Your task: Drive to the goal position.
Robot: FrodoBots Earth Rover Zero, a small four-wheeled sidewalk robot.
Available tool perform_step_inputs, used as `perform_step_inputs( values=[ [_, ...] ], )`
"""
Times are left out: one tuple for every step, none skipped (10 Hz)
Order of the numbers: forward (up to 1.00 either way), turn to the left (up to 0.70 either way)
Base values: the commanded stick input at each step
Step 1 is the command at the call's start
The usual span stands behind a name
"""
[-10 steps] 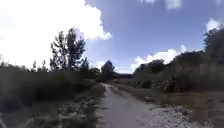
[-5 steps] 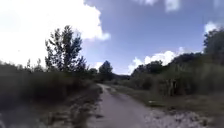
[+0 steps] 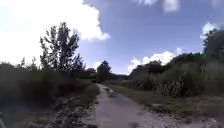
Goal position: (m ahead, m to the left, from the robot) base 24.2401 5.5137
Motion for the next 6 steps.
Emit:
perform_step_inputs(
  values=[
    [0.70,0.00],
    [0.70,0.00],
    [0.70,0.00],
    [0.70,0.06],
    [0.70,0.35],
    [0.70,0.35]
  ],
)
